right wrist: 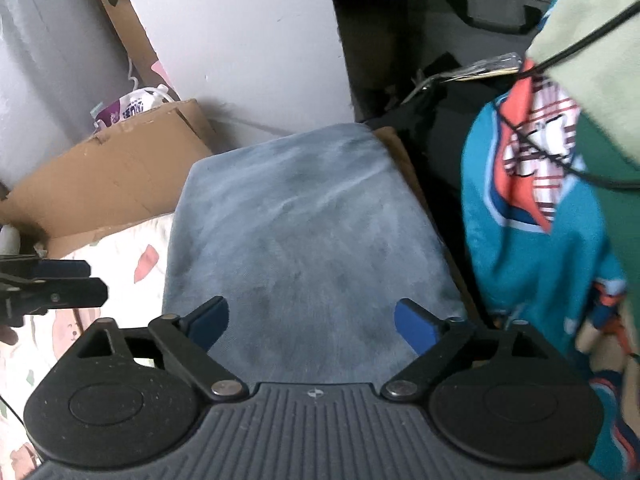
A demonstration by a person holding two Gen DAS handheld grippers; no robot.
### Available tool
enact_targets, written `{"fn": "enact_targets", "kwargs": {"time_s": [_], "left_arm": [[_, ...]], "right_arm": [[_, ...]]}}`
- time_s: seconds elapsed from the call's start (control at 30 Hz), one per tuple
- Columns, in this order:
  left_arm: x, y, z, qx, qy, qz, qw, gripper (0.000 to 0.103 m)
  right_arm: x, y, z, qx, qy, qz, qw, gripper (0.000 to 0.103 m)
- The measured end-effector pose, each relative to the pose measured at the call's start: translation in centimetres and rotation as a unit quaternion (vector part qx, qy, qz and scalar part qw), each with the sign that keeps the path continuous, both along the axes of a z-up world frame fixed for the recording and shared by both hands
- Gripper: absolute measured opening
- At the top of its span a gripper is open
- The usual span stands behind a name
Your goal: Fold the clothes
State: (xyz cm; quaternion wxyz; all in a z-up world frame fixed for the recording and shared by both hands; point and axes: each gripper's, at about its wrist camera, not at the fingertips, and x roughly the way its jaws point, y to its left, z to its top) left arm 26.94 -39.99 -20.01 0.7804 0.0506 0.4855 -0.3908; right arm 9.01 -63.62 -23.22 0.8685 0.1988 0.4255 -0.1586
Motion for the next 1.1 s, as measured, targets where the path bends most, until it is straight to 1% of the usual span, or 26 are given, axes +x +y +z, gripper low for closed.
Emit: {"fn": "enact_targets", "kwargs": {"time_s": [0.07, 0.2, 0.33, 0.47, 0.6, 0.77, 0.87, 0.97, 1.1], "left_arm": [[-0.4, 0.6, 1.2, 0.008, -0.003, 0.007, 0.9999, 0.091], [-1.3, 2.0, 3.8, 0.022, -0.006, 0.033, 0.9992, 0.097], [-2.1, 3.5, 6.7, 0.035, -0.005, 0.044, 0.9984, 0.102], [-2.9, 5.0, 9.6, 0.046, 0.003, 0.061, 0.9970, 0.102], [-4.0, 6.1, 12.4, 0.076, 0.005, 0.071, 0.9946, 0.102], [-5.4, 8.0, 16.2, 0.080, 0.014, 0.081, 0.9934, 0.102], [-6.1, 9.4, 18.3, 0.091, 0.015, 0.083, 0.9923, 0.102], [-6.6, 11.0, 20.6, 0.099, 0.017, 0.097, 0.9902, 0.102], [-7.7, 13.5, 23.8, 0.085, 0.017, 0.111, 0.9900, 0.102]], "right_arm": [[-0.4, 0.0, 1.0, 0.012, 0.005, -0.009, 1.000, 0.102], [-1.2, 0.1, 3.0, 0.038, 0.014, -0.027, 0.999, 0.102], [-1.6, 0.7, 5.3, 0.033, 0.031, -0.028, 0.999, 0.102], [-2.0, 1.9, 8.0, 0.036, 0.052, -0.018, 0.998, 0.102], [-2.3, 2.9, 11.1, 0.040, 0.059, -0.008, 0.997, 0.102], [-2.6, 4.1, 14.9, 0.049, 0.056, -0.006, 0.997, 0.102], [-3.0, 5.2, 16.8, 0.045, 0.058, 0.002, 0.997, 0.102], [-3.5, 5.9, 18.5, 0.049, 0.058, -0.002, 0.997, 0.102], [-4.0, 7.2, 20.9, 0.046, 0.066, -0.004, 0.997, 0.102]]}}
